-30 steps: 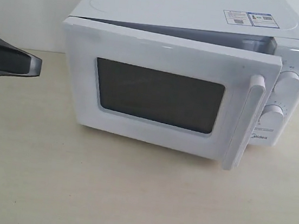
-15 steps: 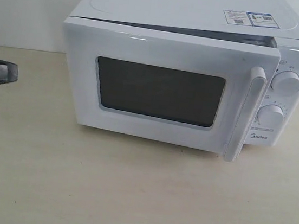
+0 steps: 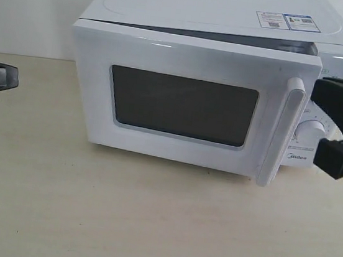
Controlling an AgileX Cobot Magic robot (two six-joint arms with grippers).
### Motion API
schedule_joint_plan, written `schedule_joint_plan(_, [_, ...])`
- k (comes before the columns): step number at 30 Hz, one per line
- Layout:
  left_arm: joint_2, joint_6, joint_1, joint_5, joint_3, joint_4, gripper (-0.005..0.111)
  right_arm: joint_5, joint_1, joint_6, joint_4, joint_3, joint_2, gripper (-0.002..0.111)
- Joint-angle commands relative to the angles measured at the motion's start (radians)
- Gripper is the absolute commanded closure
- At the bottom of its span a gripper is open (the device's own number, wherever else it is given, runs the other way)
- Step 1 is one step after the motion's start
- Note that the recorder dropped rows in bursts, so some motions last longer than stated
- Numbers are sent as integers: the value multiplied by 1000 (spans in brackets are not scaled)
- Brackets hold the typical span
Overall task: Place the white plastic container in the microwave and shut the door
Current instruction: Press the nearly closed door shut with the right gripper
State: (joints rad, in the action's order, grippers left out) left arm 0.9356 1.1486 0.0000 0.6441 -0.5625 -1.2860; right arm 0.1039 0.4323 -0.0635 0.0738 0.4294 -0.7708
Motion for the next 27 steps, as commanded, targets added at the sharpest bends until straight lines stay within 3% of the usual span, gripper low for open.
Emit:
schedule_joint_plan(1, [0,8,-1,11,5,4,102,80,8,71,38,8,-53,108])
schedule_joint_plan(5, [0,8,-1,2,5,2,102,178,8,179,67,12,-134,108])
schedule_joint_plan(14, [0,8,-1,-20,5,2,102,340,8,184,55,71,-389,108])
schedule_joint_plan(22, [0,8,-1,-20,5,2,102,314,8,166,111,231,-588,109])
schedule_joint_plan(27, [0,8,-1,-20,5,2,102,298,8,25,255,295,-668,109])
